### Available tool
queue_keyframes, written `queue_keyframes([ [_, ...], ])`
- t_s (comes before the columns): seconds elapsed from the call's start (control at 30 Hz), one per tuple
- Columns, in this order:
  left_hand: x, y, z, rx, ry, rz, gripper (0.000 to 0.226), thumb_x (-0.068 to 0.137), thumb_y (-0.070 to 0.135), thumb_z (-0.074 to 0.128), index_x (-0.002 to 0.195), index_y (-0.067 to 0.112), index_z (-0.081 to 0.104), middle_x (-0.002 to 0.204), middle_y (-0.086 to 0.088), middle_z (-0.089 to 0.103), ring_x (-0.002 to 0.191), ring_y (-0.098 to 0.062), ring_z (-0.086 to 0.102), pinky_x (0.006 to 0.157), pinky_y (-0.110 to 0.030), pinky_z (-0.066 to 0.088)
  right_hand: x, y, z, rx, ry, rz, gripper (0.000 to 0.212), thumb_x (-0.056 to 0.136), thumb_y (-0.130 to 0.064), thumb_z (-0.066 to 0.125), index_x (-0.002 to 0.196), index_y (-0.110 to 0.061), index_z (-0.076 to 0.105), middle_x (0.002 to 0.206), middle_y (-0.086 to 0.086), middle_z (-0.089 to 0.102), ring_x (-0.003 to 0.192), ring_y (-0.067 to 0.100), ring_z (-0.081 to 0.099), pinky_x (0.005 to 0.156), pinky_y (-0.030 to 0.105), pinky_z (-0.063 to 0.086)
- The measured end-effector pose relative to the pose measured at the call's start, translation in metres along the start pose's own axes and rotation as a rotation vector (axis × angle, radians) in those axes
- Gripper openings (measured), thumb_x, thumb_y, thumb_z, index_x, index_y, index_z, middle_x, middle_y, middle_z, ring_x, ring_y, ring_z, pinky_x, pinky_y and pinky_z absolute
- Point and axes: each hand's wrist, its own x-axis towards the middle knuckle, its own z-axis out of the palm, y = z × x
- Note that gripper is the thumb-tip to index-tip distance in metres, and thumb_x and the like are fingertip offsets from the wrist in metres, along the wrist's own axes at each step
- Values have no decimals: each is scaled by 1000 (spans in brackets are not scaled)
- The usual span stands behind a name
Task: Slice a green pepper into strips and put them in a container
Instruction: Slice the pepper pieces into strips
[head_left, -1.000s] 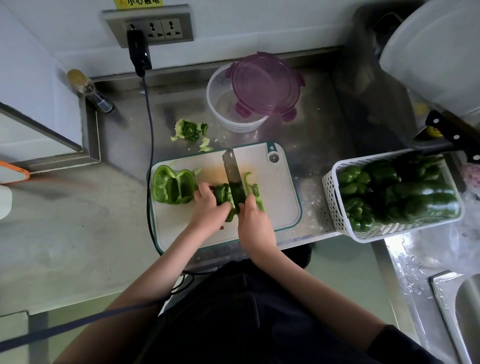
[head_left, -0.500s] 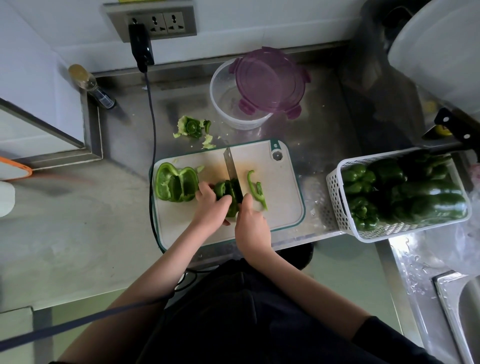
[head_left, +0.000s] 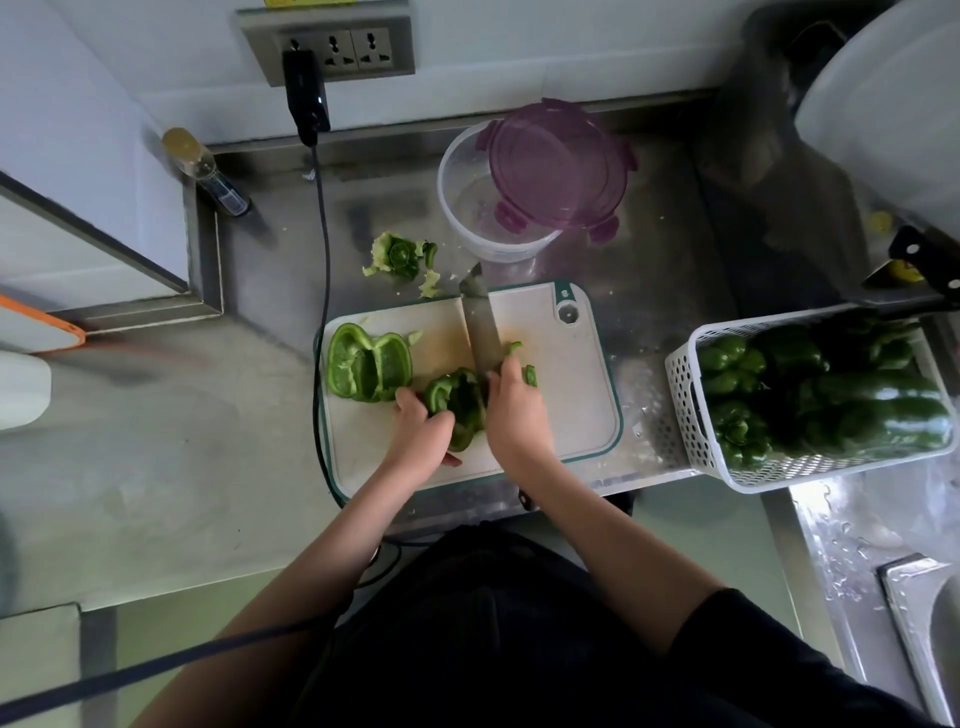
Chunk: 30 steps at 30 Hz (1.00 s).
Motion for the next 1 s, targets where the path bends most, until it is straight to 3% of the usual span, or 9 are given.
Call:
queue_keyframes([
  [0.07,-1,-1,-3,-64,2,-22,39,93,5,42,129,12,28,120,-7,36,86,-18,52,43,-24,51,1,9,-9,42,3,4,27,103,-27,27,119,-9,39,90,19,64,81,38,61,67,44,51],
  [0.13,-1,2,-3,-121,6,-34,40,94,5,40,132,11,30,119,-8,42,84,-16,53,43,-24,52,-4,20,-20,105,51,-2,20,103,-28,28,101,-11,39,77,15,60,67,35,56,54,36,42],
  [0.27,-3,13,3,-43,12,57,28,95,12,45,120,13,34,118,-9,46,88,-19,56,48,-25,54,-19,27,-31,143,45,-69,16,103,-28,30,93,-16,35,62,3,49,51,21,45,43,29,24],
  [0.47,-4,19,15,47,23,111,29,90,15,51,111,14,31,110,-4,47,95,-23,55,51,-33,56,-26,24,-20,120,3,-71,20,103,-27,29,111,-12,41,70,8,57,57,25,52,45,30,32],
  [0.57,-3,18,17,30,8,109,31,89,13,51,112,16,30,110,-4,47,95,-21,55,48,-29,54,-25,24,-19,121,-25,-62,25,103,-28,29,117,-11,40,77,13,61,64,30,56,52,32,39],
  [0.73,-3,16,19,18,11,114,32,90,9,49,113,19,28,108,-2,45,90,-15,54,45,-25,51,-28,25,-16,114,-55,-76,32,103,-27,29,130,-13,37,80,13,62,67,31,58,54,32,39],
  [1.0,-3,15,22,-33,31,66,27,94,9,44,113,17,28,110,-4,42,91,-17,54,47,-24,52,-27,24,-14,114,-51,-53,31,103,-27,29,125,-9,39,81,11,61,64,27,55,52,30,38],
])
